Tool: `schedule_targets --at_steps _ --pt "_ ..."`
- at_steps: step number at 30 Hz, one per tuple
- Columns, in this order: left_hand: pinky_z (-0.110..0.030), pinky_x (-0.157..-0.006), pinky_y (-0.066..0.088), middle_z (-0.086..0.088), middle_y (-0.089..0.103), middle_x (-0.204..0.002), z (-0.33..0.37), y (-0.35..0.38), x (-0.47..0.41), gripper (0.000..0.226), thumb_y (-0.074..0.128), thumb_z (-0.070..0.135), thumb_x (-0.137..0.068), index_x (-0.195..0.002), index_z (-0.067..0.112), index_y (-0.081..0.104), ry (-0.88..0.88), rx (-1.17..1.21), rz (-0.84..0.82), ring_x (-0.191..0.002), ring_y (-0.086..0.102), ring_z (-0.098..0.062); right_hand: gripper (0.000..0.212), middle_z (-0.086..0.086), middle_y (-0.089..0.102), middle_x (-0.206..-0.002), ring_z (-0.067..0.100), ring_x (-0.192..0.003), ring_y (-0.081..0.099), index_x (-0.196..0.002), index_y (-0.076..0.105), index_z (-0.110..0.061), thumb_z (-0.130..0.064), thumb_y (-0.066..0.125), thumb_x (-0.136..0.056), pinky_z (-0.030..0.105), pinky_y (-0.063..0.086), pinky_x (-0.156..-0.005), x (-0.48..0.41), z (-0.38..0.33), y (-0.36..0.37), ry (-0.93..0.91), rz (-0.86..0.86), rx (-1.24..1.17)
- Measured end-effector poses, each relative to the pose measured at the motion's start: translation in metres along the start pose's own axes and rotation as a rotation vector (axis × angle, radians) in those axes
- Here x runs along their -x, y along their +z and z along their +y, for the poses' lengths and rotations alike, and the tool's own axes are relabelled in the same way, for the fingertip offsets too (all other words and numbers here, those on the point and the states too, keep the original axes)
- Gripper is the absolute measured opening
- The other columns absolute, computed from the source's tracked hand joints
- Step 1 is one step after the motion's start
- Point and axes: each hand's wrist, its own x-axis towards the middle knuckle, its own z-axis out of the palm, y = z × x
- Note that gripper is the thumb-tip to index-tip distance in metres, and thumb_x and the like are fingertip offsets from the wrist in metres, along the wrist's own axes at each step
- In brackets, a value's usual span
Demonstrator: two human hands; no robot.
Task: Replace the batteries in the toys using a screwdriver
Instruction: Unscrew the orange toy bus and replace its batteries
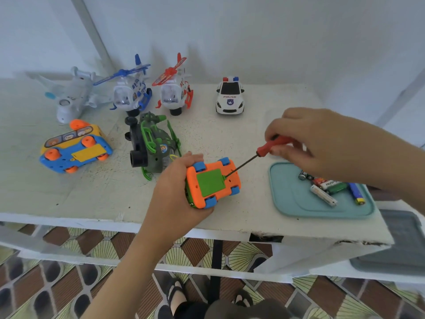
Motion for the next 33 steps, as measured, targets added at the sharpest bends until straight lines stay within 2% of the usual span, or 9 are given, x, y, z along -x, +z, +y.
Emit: schedule_targets --at_steps 2,5,9,13,15,18,20,27,33 --pt "-0.025 -0.076 0.053 0.016 0.058 -0.104 0.003 -0.002 -0.002 0.069 0.078 0.034 -0.059 -0.112 0.053 0.038 0.007 -0.038 -0.014 -0.09 0.059 -0.006 0.022 -0.008 0.049 -0.076 0.012 -0.054 0.045 -0.096 0.062 -0.019 -0.035 0.056 -0.082 0.033 0.044 -0.051 0.005 0.004 0.001 -0.058 -0.021 0.086" --pt "-0.019 -0.068 0.049 0.017 0.058 -0.089 0.004 -0.004 -0.008 0.063 0.076 0.041 -0.058 -0.104 0.056 0.036 0.029 -0.039 -0.003 -0.084 0.058 -0.005 0.019 -0.002 0.055 -0.065 0.018 -0.042 0.043 -0.082 0.064 -0.012 -0.03 0.058 -0.082 0.027 0.037 -0.039 0.008 0.013 0.005 -0.181 -0.006 0.204" --pt "-0.019 -0.064 0.05 0.014 0.058 -0.087 0.002 -0.004 -0.011 0.059 0.071 0.048 -0.057 -0.106 0.046 0.038 0.049 0.0 0.014 -0.08 0.06 -0.008 0.029 -0.011 0.048 -0.06 0.004 -0.046 0.037 -0.069 0.056 -0.019 -0.042 0.048 -0.086 0.017 0.028 -0.045 0.011 0.021 0.016 -0.157 -0.111 0.106" --pt "-0.025 -0.064 0.05 0.013 0.057 -0.087 0.002 -0.002 -0.01 0.059 0.071 0.049 -0.06 -0.108 0.046 0.037 0.075 -0.033 -0.002 -0.078 0.059 -0.009 0.055 0.001 0.044 -0.045 0.009 -0.041 0.036 -0.058 0.055 -0.017 -0.066 0.038 -0.078 0.02 0.03 -0.044 0.005 0.021 0.018 0.167 -0.293 -0.246" --pt "-0.026 -0.066 0.051 0.014 0.057 -0.088 0.003 -0.002 -0.011 0.059 0.07 0.049 -0.06 -0.108 0.046 0.037 0.08 -0.045 -0.02 -0.078 0.059 -0.008 0.053 -0.004 0.038 -0.04 0.01 -0.036 0.031 -0.057 0.058 -0.014 -0.057 0.047 -0.085 0.022 0.029 -0.037 0.0 0.018 0.015 0.419 -0.438 -0.503" --pt "-0.029 -0.067 0.052 0.013 0.057 -0.09 0.005 -0.002 -0.011 0.058 0.069 0.049 -0.06 -0.109 0.044 0.038 0.083 -0.058 -0.039 -0.079 0.059 -0.009 0.047 -0.004 0.03 -0.043 0.007 -0.031 0.019 -0.056 0.052 -0.01 -0.035 0.048 -0.095 0.011 0.013 -0.031 -0.002 0.016 0.013 0.835 -0.632 -0.997" --pt "-0.031 -0.067 0.053 0.012 0.058 -0.092 0.006 -0.003 -0.01 0.058 0.07 0.048 -0.06 -0.109 0.045 0.038 0.093 -0.07 -0.052 -0.078 0.06 -0.009 0.046 -0.004 0.028 -0.043 0.005 -0.03 0.017 -0.055 0.05 -0.009 -0.034 0.048 -0.094 0.009 0.011 -0.03 0.0 0.016 0.013 0.916 -0.673 -1.125" --pt "-0.037 -0.069 0.055 0.011 0.059 -0.093 0.008 -0.003 -0.011 0.064 0.079 0.034 -0.058 -0.108 0.042 0.039 0.058 -0.096 -0.064 -0.081 0.061 -0.01 0.016 -0.009 0.044 -0.047 0.006 -0.036 0.032 -0.095 0.057 -0.017 -0.022 0.069 -0.084 0.019 0.027 -0.037 0.008 0.002 0.008 0.599 -0.53 -0.741" --pt "-0.033 -0.069 0.055 0.011 0.06 -0.096 0.008 -0.002 -0.014 0.063 0.077 0.041 -0.057 -0.103 0.056 0.036 0.075 -0.101 -0.069 -0.081 0.061 -0.007 0.012 -0.007 0.063 -0.084 0.006 -0.072 0.054 -0.093 0.057 -0.024 -0.03 0.064 -0.086 0.019 0.041 -0.066 0.023 0.003 0.011 0.229 -0.289 -0.208"
